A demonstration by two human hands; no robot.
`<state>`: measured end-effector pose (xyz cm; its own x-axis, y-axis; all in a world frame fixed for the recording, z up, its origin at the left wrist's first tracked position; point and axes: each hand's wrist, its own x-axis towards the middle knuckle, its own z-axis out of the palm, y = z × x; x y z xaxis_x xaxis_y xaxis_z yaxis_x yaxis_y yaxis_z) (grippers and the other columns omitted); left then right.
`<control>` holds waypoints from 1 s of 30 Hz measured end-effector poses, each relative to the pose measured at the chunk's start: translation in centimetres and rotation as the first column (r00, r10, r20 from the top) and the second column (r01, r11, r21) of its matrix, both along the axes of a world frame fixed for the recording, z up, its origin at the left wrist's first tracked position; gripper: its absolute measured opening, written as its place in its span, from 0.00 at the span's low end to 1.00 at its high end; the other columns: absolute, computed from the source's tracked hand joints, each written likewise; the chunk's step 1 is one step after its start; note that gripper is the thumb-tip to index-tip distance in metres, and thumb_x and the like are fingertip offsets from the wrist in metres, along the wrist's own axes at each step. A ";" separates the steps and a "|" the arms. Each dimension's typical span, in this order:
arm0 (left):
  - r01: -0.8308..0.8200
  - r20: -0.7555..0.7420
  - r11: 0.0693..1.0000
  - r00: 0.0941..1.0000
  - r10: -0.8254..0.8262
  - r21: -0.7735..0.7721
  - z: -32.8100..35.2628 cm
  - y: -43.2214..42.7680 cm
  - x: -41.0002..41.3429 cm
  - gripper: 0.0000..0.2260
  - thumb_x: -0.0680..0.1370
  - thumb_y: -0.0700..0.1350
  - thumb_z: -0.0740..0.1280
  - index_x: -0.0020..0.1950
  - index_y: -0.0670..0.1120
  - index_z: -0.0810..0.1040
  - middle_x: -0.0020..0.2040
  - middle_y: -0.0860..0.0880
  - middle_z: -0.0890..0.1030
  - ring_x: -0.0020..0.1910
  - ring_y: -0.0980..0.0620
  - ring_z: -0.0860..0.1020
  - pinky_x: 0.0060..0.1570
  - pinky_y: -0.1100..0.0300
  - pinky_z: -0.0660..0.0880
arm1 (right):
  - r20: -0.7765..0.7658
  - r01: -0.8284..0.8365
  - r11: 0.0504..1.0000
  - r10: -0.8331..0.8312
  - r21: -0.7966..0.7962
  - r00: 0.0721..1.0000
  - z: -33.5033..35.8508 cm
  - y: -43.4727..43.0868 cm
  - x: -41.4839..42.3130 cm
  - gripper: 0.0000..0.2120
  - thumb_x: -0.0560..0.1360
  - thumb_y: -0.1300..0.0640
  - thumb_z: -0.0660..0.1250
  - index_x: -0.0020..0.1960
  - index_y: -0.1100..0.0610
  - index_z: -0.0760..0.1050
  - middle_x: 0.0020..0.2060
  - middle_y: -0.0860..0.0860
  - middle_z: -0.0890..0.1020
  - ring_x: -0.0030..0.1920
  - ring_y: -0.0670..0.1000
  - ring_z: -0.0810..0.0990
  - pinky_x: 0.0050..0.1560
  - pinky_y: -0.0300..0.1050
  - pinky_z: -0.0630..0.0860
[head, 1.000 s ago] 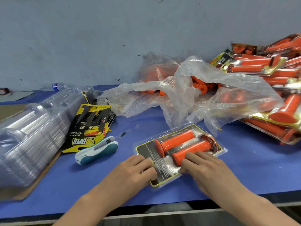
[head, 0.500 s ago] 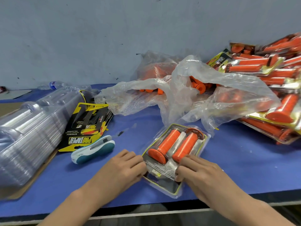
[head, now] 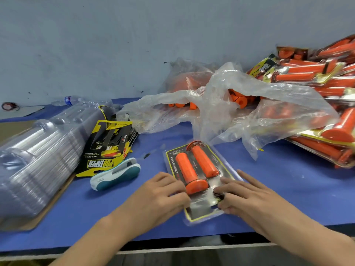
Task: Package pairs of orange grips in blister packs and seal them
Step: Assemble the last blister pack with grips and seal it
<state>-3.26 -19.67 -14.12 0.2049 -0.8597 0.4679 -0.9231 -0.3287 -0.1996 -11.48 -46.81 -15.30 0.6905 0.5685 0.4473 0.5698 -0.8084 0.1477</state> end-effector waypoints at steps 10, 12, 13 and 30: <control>0.023 -0.019 0.997 1.000 -0.024 -0.068 -1.1 -3.2 -0.6 0.10 0.82 0.42 0.64 0.42 0.44 0.79 0.39 0.49 0.77 0.36 0.47 0.73 0.36 0.55 0.74 | 0.008 0.051 0.994 -0.052 0.097 0.999 -0.3 1.9 -1.0 0.12 0.68 0.61 0.77 0.46 0.49 0.79 0.42 0.43 0.80 0.40 0.50 0.79 0.47 0.46 0.78; 0.006 -0.027 0.999 1.000 -0.007 -0.033 -1.1 -2.7 0.3 0.08 0.81 0.41 0.65 0.43 0.44 0.80 0.40 0.49 0.78 0.36 0.47 0.74 0.38 0.54 0.75 | -0.010 0.072 0.990 -0.071 0.119 0.997 0.2 0.6 -1.1 0.15 0.66 0.65 0.77 0.45 0.50 0.79 0.42 0.43 0.81 0.41 0.50 0.81 0.52 0.46 0.77; -0.012 -0.031 1.000 0.999 0.012 -0.023 -1.0 -2.3 0.9 0.06 0.80 0.40 0.67 0.43 0.44 0.80 0.40 0.49 0.78 0.37 0.47 0.75 0.38 0.54 0.76 | -0.015 0.071 0.989 -0.070 0.132 0.997 0.4 -0.1 -1.1 0.14 0.67 0.65 0.76 0.45 0.50 0.79 0.43 0.43 0.82 0.42 0.49 0.81 0.57 0.46 0.75; -0.128 0.136 0.989 0.981 0.138 -0.078 -0.9 -1.2 0.6 0.07 0.77 0.38 0.68 0.38 0.46 0.77 0.36 0.50 0.75 0.35 0.48 0.72 0.39 0.57 0.73 | 0.173 0.281 0.959 -0.284 0.037 0.943 -0.9 -1.7 -0.5 0.06 0.79 0.53 0.61 0.43 0.48 0.73 0.40 0.46 0.72 0.37 0.54 0.73 0.46 0.50 0.70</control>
<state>-2.68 -20.91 -15.02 0.2432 -0.7942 0.5569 -0.8348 -0.4638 -0.2967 -11.95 -48.46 -16.25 0.7320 0.3553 0.5813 0.2838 -0.9347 0.2139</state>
